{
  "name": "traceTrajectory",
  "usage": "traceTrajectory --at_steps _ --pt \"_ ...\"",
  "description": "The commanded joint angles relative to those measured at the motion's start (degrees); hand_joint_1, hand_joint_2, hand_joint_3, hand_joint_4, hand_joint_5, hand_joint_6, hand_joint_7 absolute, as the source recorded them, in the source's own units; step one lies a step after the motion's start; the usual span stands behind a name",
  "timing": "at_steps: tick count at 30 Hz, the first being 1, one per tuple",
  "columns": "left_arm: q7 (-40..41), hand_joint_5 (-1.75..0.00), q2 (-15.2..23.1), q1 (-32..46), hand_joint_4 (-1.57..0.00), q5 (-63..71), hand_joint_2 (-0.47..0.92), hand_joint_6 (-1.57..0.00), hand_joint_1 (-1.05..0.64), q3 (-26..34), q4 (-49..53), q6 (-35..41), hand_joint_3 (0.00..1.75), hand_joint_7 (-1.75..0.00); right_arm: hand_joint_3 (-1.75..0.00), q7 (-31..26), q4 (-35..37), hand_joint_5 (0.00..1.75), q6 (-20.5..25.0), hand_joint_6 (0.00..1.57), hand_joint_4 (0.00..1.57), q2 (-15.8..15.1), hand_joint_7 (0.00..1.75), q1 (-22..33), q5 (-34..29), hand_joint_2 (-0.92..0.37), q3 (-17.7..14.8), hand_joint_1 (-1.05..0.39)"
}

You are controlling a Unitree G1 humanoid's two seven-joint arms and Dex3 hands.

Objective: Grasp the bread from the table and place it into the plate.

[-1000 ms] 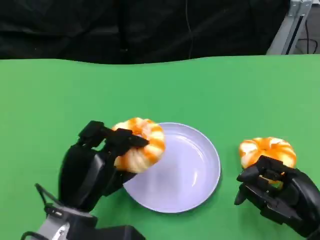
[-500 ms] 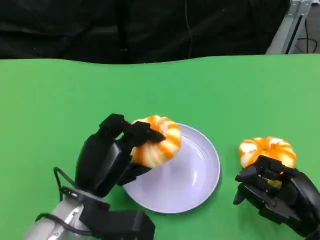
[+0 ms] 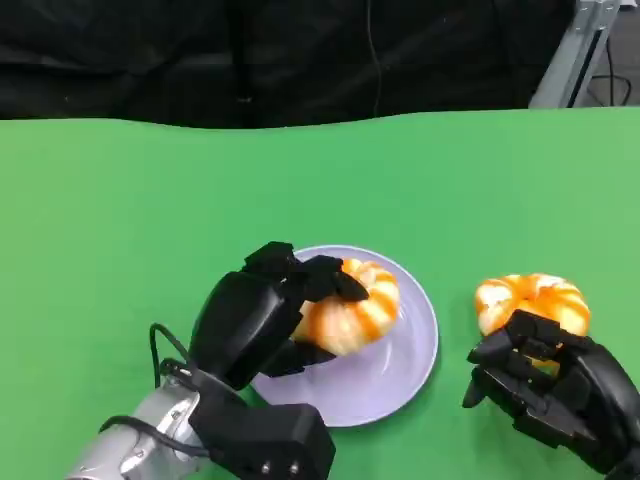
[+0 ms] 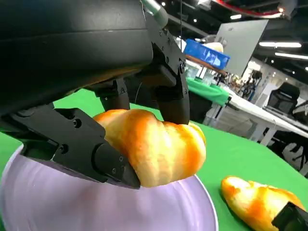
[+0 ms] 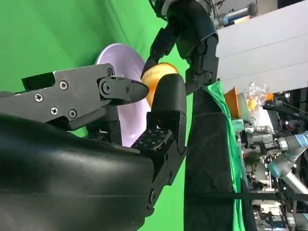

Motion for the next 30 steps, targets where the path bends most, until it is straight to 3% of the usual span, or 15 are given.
traceTrajectory --at_steps 1,8,10,13,14,16,19,20,22,28,30 --pt "-1.91 -1.30 -0.51 -0.41 -0.64 -2.17 0.85 -0.84 0.00 -0.03 2.10 -1.00 0.06 -0.81 -0.41 -0.54 0.17 1.59 -0.47 0.68 0.56 -0.56 1.09 -0.23 -0.31 -0.88 -0.15 -0.06" --pt "-2.32 -1.17 -0.51 -0.50 -0.64 -1.81 0.86 -0.88 -0.02 -0.47 2.83 -0.24 0.02 -0.62 -0.43 -0.19 0.66 1.60 -0.87 0.67 0.55 -0.57 1.09 -0.36 -0.16 -0.87 -0.27 -0.05" --pt "-2.37 -1.01 -0.34 -0.49 -0.66 -1.71 0.88 -0.96 -0.08 -0.53 2.76 -0.21 0.01 -0.37 -0.43 -0.12 0.77 1.61 -0.84 0.67 0.55 -0.58 1.09 -0.42 -0.09 -0.87 -0.30 -0.06" --pt "-3.13 -0.96 0.17 -0.26 -0.67 -1.28 0.89 -1.00 -0.09 -0.71 1.96 0.81 0.00 -0.26 -0.44 -0.15 0.48 1.61 -0.63 0.67 0.55 -0.59 1.09 -0.29 -0.07 -0.86 -0.23 -0.06" --pt "-3.71 -0.77 0.53 -0.09 -0.64 -0.97 0.91 -0.93 -0.18 -0.83 1.34 1.60 0.03 -0.13 -0.44 -0.19 0.22 1.60 -0.47 0.67 0.55 -0.60 1.09 -0.19 -0.08 -0.87 -0.17 -0.04" --pt "-4.05 -0.50 1.29 0.24 -0.67 0.09 0.92 -0.84 -0.28 -1.18 0.11 3.20 0.05 -0.04 -0.45 -0.17 0.12 1.60 -0.58 0.67 0.55 -0.59 1.08 -0.11 -0.13 -0.87 -0.12 -0.03" --pt "-3.83 -0.36 1.67 0.83 -0.69 0.74 0.92 -0.80 -0.32 -1.21 -1.33 4.63 0.06 -0.01 -0.45 -0.17 0.31 1.59 -0.72 0.67 0.55 -0.59 1.08 -0.20 -0.17 -0.87 -0.14 -0.03" --pt "-3.65 -0.23 1.81 1.15 -0.68 0.97 0.92 -0.72 -0.42 -1.16 -2.01 5.25 0.11 -0.01 -0.45 -0.18 0.40 1.59 -0.74 0.67 0.56 -0.60 1.08 -0.26 -0.19 -0.87 -0.16 -0.04" --pt "-3.75 -0.12 2.02 1.93 -0.68 0.88 0.92 -0.66 -0.52 -0.81 -3.63 6.63 0.17 0.00 -0.45 -0.05 0.75 1.59 -0.93 0.67 0.56 -0.66 1.08 -0.40 -0.21 -0.86 -0.19 -0.06" --pt "-4.45 -0.04 2.42 2.88 -0.67 -0.21 0.92 -0.60 -0.66 -0.16 -5.90 8.01 0.26 0.00 -0.46 0.30 1.08 1.61 -0.85 0.67 0.57 -0.66 1.09 -0.57 0.14 -0.86 -0.32 -0.06" --pt "-5.14 -0.01 2.71 2.90 -0.59 -1.01 0.92 -0.52 -0.80 0.21 -6.28 7.58 0.35 0.00 -0.46 0.71 0.86 1.62 -0.35 0.66 0.56 -0.70 1.09 -0.52 0.62 -0.86 -0.39 -0.07"
